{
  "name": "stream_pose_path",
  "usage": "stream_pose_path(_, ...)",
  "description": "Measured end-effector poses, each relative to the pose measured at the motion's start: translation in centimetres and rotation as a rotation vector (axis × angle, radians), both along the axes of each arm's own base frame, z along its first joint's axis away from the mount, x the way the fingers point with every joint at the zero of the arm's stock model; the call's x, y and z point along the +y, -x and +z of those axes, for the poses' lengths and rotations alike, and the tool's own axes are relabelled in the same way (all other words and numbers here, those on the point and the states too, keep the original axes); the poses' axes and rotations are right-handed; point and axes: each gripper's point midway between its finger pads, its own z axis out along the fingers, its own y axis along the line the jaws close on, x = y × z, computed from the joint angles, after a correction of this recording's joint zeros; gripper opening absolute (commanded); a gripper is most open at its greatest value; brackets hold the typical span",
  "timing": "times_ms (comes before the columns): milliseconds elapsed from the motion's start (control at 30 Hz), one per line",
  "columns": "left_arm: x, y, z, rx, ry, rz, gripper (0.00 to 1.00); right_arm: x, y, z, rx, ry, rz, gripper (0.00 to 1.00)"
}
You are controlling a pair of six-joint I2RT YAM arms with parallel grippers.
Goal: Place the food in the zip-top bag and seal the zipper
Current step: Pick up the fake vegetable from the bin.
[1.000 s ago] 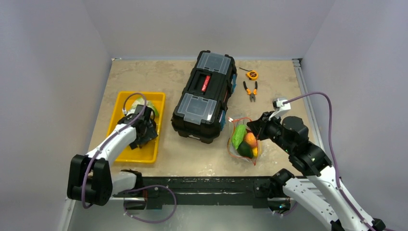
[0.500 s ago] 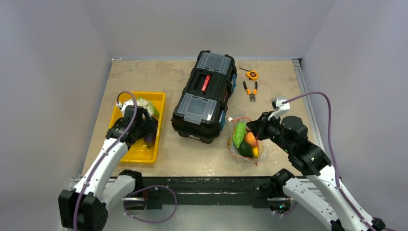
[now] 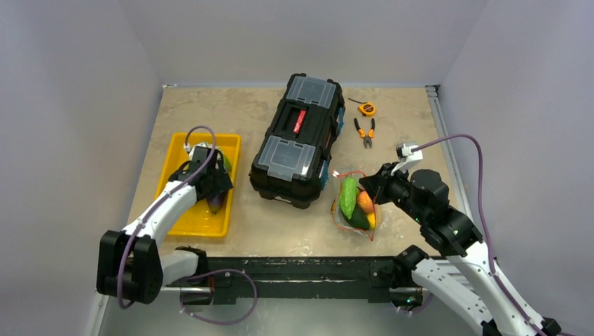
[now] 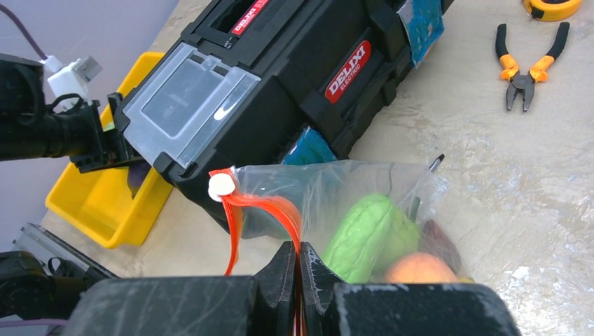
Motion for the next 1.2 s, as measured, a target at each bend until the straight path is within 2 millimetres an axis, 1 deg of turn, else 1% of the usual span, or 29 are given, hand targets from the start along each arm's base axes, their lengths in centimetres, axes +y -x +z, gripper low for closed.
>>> stream_pose_path(167, 0.5, -0.6, -1.7, 0.046, -0.029, 0.018, 0.8, -0.1, 0.2, 0.4, -0.014, -0.009, -0.001, 0.0)
stream_pose_path(233, 0.6, -1.0, -2.1, 0.054, -0.038, 0.022, 0.79, -0.1, 0.1, 0.3, -0.013, -0.008, 0.0, 0.0)
stream_pose_path(333, 0.7, -1.2, -2.4, 0.072, -0.044, 0.034, 0.75, 0.0, 0.0, 0.2, -0.006, -0.004, 0.0, 0.0)
stream_pose_path(400, 0.7, -1.2, -2.5, 0.076, -0.045, 0.049, 0.69, 0.0, 0.0, 0.1, -0.005, -0.003, 0.0, 0.0)
stream_pose_path(467, 0.7, -1.2, -2.5, 0.074, -0.04, 0.064, 0.56, 0.0, 0.0, 0.2, -0.007, -0.005, 0.0, 0.0)
stream_pose_path(600, 0.7, -0.7, -2.1, 0.055, -0.021, 0.099, 0.4, 0.0, 0.0, 0.2, -0.008, -0.005, 0.0, 0.0)
stream_pose_path(667, 0.9, -0.2, -1.3, 0.024, -0.016, 0.114, 0.31, 0.1, -0.1, 0.0, 0.0, 0.0, 0.0, 0.0)
stream_pose_path(733, 1.2, 0.3, -0.1, -0.022, -0.012, 0.127, 0.27, 0.2, -0.2, -0.2, 0.008, 0.005, 0.0, 0.0)
stream_pose_path(900, 1.6, 0.8, 3.4, -0.15, 0.007, 0.142, 0.22, 0.2, -0.3, -0.3, 0.012, 0.008, -0.001, 0.0)
stream_pose_path(1033, 1.6, 1.8, 5.3, -0.208, 0.029, 0.135, 0.2, 0.2, -0.3, -0.4, 0.015, 0.01, -0.001, 0.0)
stream_pose_path(1100, 1.4, 2.4, 5.9, -0.226, 0.048, 0.117, 0.19, 0.2, -0.4, -0.5, 0.018, 0.013, -0.001, 0.0)
stream_pose_path(1200, 0.3, 3.3, 7.2, -0.269, 0.105, 0.063, 0.13, 0.3, -0.5, -0.7, 0.024, 0.017, -0.002, 0.0)
